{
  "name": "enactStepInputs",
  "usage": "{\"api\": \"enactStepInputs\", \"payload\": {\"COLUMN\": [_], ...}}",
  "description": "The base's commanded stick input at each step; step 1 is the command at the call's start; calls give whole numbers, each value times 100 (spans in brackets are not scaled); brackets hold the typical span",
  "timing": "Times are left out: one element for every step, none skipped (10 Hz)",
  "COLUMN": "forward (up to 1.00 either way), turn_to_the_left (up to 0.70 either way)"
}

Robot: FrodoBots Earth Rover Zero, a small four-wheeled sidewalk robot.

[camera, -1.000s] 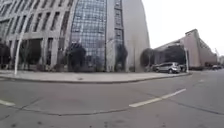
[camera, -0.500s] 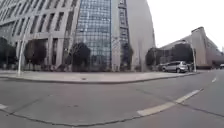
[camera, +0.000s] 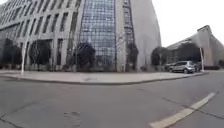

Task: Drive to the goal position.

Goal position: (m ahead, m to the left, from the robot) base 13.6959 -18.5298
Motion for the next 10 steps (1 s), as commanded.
{"api": "enactStepInputs", "payload": {"forward": [70,70,70,70,70,70,70,70,70,70], "turn_to_the_left": [9,1,0,0,0,0,0,0,0,0]}}
